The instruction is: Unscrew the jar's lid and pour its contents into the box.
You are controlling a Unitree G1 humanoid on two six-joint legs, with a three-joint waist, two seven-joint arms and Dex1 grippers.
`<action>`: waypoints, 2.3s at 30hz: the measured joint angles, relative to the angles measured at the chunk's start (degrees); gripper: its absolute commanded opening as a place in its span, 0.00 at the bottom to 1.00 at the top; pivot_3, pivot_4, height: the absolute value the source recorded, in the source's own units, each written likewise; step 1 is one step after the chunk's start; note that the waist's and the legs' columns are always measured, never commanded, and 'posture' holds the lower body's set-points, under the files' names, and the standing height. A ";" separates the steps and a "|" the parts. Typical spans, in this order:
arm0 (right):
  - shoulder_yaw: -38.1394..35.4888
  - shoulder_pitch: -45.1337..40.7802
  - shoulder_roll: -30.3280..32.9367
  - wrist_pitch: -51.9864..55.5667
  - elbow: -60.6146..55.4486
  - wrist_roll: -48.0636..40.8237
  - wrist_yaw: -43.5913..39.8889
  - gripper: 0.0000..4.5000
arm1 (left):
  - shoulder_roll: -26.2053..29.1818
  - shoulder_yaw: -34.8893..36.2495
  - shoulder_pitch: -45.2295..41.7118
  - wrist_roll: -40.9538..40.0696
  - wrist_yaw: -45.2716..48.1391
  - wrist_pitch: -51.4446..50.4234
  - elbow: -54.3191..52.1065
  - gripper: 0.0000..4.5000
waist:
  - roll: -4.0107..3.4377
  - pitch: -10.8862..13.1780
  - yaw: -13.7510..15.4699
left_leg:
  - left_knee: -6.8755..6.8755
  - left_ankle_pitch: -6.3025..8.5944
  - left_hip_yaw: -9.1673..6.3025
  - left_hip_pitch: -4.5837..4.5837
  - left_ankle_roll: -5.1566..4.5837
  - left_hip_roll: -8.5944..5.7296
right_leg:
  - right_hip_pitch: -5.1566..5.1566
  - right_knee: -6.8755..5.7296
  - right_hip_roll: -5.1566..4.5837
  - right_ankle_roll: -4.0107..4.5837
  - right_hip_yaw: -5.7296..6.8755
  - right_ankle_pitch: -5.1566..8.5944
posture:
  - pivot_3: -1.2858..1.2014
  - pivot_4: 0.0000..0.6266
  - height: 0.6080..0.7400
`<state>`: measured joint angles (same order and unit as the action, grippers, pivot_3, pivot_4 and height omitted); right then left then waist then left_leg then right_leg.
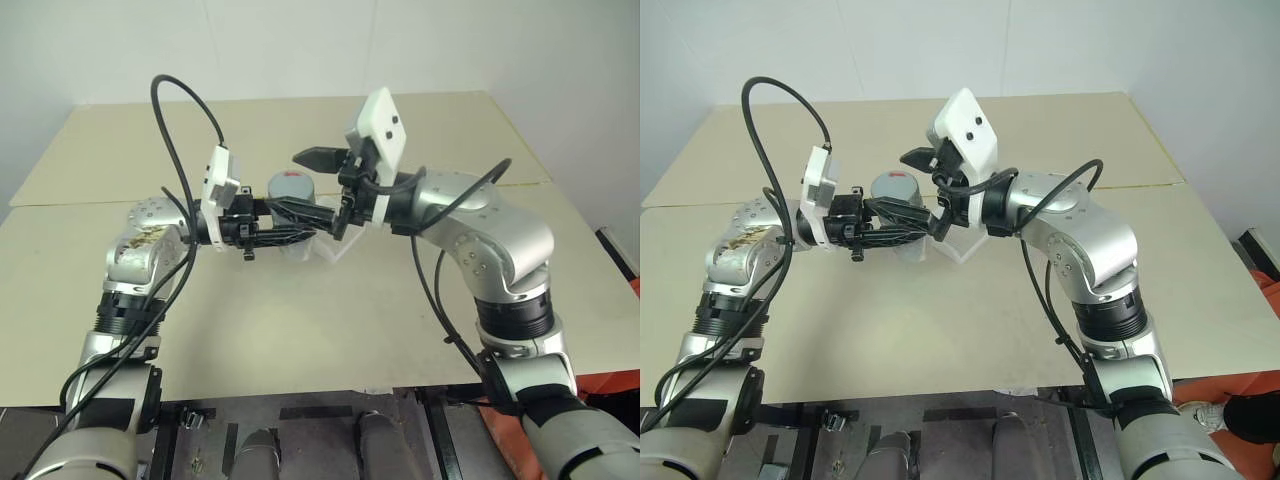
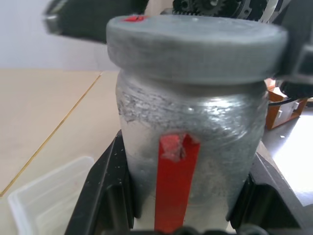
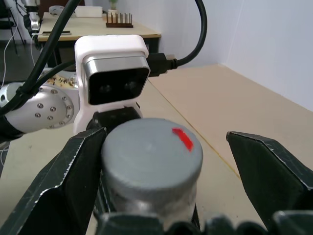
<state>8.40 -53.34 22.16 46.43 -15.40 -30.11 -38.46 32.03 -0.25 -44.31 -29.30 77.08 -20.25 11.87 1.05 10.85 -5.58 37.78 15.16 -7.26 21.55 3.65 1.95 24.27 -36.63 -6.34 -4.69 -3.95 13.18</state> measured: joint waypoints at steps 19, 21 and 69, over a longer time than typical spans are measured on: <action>-3.75 4.47 6.32 0.01 -2.69 -2.69 -2.06 0.99 | 1.50 1.58 2.00 -1.08 -0.22 -1.30 -2.91 0.43 | 0.00 0.00 0.05 | 0.00 0.01 0.01 0.01 -0.01 0.00 | 0.00 0.01 0.00 0.00 0.00 0.00 | 0.52 0.24 1.00; -3.76 5.34 7.17 0.01 -3.59 -3.14 -3.39 0.99 | 1.50 1.58 2.00 -1.08 -0.19 -1.28 -2.89 0.43 | 0.00 0.00 0.04 | 0.00 0.00 0.01 0.02 -0.01 0.00 | 0.00 0.02 0.00 0.00 0.00 0.00 | 0.52 0.24 1.00; -5.41 -4.22 -1.00 11.44 -0.72 -11.32 1.58 0.61 | -0.05 0.02 4.26 0.73 0.33 2.32 -3.32 0.43 | 0.00 0.00 -0.03 | -0.02 0.01 0.00 0.00 -0.01 0.00 | 0.00 0.01 0.00 0.00 0.00 0.00 | 0.52 0.24 1.00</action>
<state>2.98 -57.56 21.16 57.87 -16.12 -41.43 -36.88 31.98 -0.23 -40.05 -28.57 77.42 -17.93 8.56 1.04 10.85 -5.61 37.76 15.17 -7.27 21.55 3.65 1.96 24.27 -36.62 -6.34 -4.68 -3.95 13.17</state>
